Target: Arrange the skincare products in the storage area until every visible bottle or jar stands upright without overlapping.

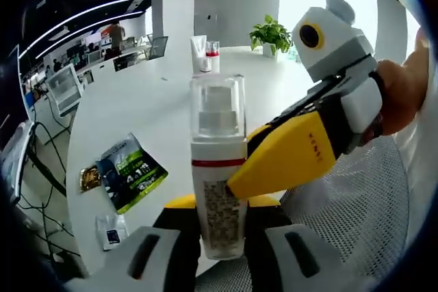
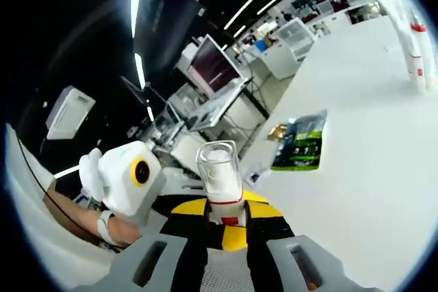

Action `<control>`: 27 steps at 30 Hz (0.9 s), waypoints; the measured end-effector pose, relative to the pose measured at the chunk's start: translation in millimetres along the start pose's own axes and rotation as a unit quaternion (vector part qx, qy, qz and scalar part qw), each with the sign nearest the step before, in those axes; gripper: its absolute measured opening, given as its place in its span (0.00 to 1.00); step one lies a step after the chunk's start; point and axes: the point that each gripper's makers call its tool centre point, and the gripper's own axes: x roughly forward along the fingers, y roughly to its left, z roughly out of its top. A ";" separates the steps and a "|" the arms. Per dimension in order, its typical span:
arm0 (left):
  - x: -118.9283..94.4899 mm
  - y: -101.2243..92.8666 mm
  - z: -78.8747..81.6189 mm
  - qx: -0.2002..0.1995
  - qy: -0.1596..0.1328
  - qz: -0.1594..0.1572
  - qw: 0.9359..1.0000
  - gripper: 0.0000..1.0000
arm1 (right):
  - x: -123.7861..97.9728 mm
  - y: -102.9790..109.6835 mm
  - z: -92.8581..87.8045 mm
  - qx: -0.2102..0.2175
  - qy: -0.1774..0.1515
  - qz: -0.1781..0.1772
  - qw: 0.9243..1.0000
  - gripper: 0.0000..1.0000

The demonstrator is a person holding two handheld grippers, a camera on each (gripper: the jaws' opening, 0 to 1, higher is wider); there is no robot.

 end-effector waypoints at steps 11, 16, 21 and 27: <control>2.8 1.6 3.5 0.086 -0.013 0.033 0.996 0.22 | 6.7 -5.7 0.5 -0.012 0.021 -0.018 1.000 0.15; 8.6 -10.4 -2.4 0.168 -0.003 0.030 0.985 0.26 | -1.9 -11.3 -4.9 -0.023 0.033 -0.023 0.999 0.15; 8.9 -3.9 -6.8 0.177 0.013 0.041 0.983 0.22 | -14.2 -25.3 0.7 -0.014 0.026 -0.036 0.999 0.15; 6.4 15.1 -21.1 0.183 0.060 0.079 0.978 0.03 | -36.2 -62.3 24.9 -0.023 0.011 -0.087 0.996 0.15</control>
